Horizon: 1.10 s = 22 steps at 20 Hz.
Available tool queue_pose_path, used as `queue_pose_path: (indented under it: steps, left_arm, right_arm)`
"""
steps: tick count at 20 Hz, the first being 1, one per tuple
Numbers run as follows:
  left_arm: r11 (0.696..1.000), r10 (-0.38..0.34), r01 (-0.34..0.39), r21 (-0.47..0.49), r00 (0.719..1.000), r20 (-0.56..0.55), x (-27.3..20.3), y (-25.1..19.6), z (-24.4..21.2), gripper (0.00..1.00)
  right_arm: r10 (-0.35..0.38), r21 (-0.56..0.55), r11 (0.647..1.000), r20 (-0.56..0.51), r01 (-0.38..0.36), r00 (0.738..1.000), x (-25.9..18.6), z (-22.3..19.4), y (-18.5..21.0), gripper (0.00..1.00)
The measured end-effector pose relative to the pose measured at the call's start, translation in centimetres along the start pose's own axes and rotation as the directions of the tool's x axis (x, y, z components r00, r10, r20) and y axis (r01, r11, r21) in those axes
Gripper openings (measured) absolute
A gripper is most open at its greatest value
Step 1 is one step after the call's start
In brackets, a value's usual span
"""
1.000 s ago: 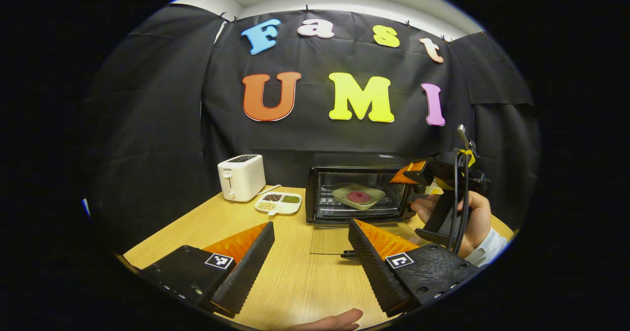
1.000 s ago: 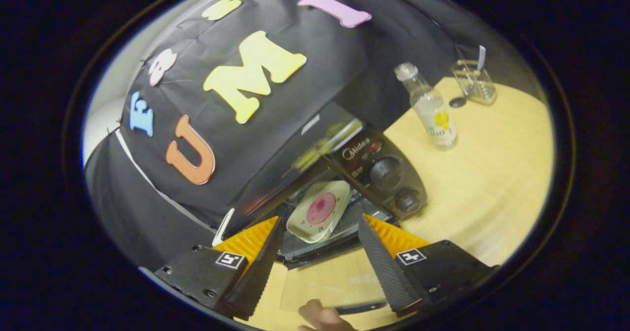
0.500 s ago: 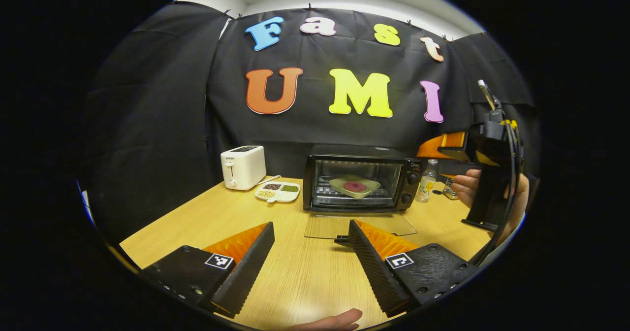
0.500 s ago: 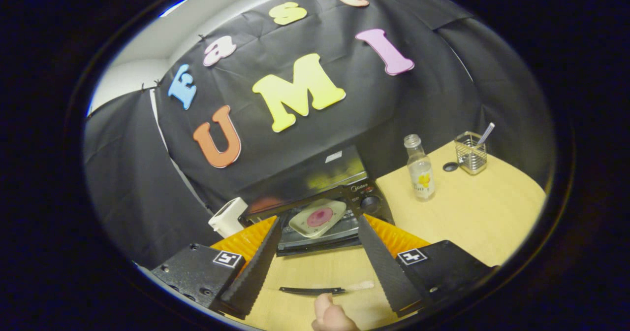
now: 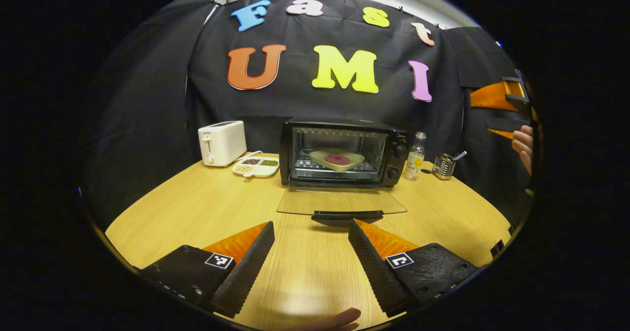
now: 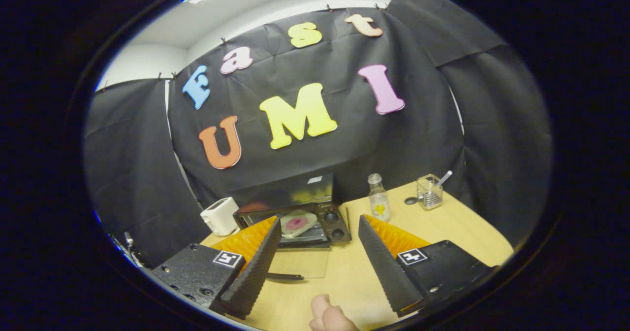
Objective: Open the electric oven with the left hand, put the food in, and close the electric oven.
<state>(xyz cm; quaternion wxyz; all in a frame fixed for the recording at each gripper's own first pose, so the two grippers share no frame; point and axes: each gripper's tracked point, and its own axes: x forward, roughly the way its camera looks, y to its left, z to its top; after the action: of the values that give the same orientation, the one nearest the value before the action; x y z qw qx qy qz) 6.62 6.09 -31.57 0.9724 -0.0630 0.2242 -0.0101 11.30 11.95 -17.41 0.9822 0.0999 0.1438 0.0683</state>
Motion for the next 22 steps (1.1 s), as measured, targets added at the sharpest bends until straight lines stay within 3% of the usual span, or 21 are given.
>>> queue_pose_path:
  steps: [3, 6, 7, 10, 11, 12, 18, 22]
  left_arm:
    - [1.0, -0.027, 0.027, -0.01, 0.998, -0.05, 0.9, -1.5, -1.6, 0.96]
    - [0.999, -0.055, 0.055, -0.002, 0.994, -0.092, 2.1, -3.2, -2.6, 0.95]
    - [0.998, -0.064, 0.065, 0.006, 0.993, -0.103, 2.6, -3.9, -2.8, 0.95]
    - [0.994, -0.099, 0.105, 0.035, 0.985, -0.138, 4.7, -5.6, -3.2, 0.95]
    - [0.993, -0.102, 0.11, 0.046, 0.983, -0.152, 5.5, -5.9, -3.4, 0.95]
    - [0.992, -0.103, 0.113, 0.054, 0.981, -0.165, 6.2, -6.3, -3.6, 0.95]
    - [0.994, -0.09, 0.103, 0.048, 0.972, -0.219, 9.6, -7.0, -4.5, 0.95]
    - [0.995, -0.048, 0.068, 0.068, 0.966, -0.255, 10.7, -6.5, -5.1, 0.95]
  right_arm:
    - [-0.037, -0.104, 0.993, 0.1, 0.048, 0.994, -4.0, 2.9, -1.0, 0.94]
    - [-0.033, -0.147, 0.987, 0.176, 0.06, 0.984, -7.9, 5.1, -1.2, 1.0]
    - [-0.034, -0.15, 0.987, 0.192, 0.064, 0.981, -8.8, 5.5, -1.6, 0.96]
    - [-0.046, -0.147, 0.986, 0.223, 0.08, 0.974, -10.4, 6.0, -3.5, 0.95]
    - [-0.051, -0.137, 0.987, 0.226, 0.084, 0.973, -10.8, 6.1, -4.2, 1.0]
    - [-0.047, -0.126, 0.989, 0.233, 0.078, 0.971, -11.1, 6.3, -4.6, 0.96]
    - [-0.089, -0.088, 0.989, 0.278, 0.118, 0.956, -12.5, 7.4, -9.0, 0.96]
    - [-0.104, -0.059, 0.991, 0.259, 0.123, 0.96, -12.3, 6.7, -10.2, 0.96]
